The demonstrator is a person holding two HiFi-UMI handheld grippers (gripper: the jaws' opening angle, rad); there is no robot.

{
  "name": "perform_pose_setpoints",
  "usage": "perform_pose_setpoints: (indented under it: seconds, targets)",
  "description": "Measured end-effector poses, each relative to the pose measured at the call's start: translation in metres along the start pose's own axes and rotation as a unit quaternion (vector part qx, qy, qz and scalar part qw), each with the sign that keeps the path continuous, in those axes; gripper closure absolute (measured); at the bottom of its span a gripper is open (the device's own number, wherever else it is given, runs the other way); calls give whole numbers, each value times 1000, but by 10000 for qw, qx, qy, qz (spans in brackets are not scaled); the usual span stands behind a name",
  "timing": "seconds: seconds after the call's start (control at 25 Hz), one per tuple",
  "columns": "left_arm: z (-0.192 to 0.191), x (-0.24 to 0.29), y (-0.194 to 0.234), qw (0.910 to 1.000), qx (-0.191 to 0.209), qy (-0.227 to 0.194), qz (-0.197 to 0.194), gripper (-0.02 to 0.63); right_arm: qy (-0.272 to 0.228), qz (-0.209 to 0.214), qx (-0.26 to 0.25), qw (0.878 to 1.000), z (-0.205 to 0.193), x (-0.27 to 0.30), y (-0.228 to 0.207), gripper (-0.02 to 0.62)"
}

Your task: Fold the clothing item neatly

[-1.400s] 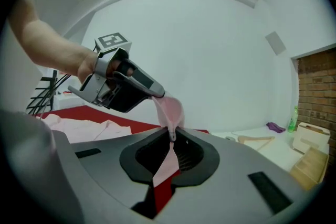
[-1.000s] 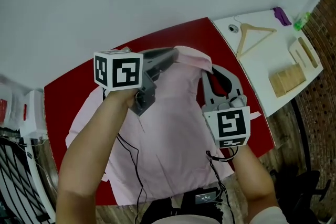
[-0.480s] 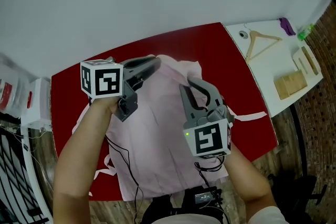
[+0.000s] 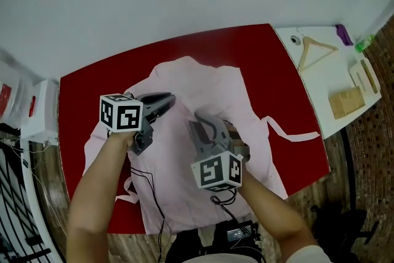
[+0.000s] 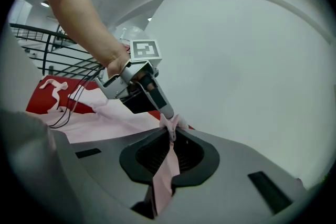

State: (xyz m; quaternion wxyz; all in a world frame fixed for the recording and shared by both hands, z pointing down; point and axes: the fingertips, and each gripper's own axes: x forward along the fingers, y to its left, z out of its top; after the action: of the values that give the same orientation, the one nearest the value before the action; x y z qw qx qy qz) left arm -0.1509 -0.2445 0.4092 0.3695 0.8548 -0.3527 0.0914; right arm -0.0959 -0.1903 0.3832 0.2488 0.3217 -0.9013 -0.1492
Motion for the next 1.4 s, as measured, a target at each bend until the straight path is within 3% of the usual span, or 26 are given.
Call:
perform_pose_setpoints:
  seconds: [0.16, 0.32, 0.6, 0.72, 0.84, 0.96, 1.12, 1.28, 1.32, 1.4]
  targets:
    - [-25, -4, 28, 9997, -163, 100, 124, 585, 166, 246, -149, 9995, -14, 19, 29, 565]
    - [-50, -14, 50, 9988, -345, 296, 168, 522, 307, 555, -383, 9973, -29, 33, 63, 565]
    - [-88, -39, 58, 9973, -403, 590, 141, 508, 726, 1438, -794, 9838, -71, 39, 140, 563]
    - [-96, -38, 59, 9971, -128, 659, 358, 509, 898, 1659, -814, 9787, -84, 40, 155, 563]
    - [-106, -28, 60, 9918, 542, 911, 712, 509, 996, 1709, -709, 9777, -90, 39, 158, 563]
    - [-124, -14, 62, 9744, 1322, 1494, 1037, 508, 1019, 1675, -638, 9785, -91, 36, 157, 561]
    - [-149, 2, 64, 9407, 2159, 2284, 1276, 509, 1007, 1611, -628, 9798, -91, 34, 157, 561]
    - [-165, 14, 64, 9102, 2743, 2757, 1428, 518, 1024, 1588, -619, 9800, -93, 32, 156, 563]
    - [-167, 15, 64, 9024, 2883, 2847, 1465, 555, 1038, 1591, -626, 9798, -93, 31, 156, 562]
    - [-169, 16, 64, 8961, 3006, 2898, 1505, 591, 1067, 1594, -651, 9793, -95, 30, 156, 563]
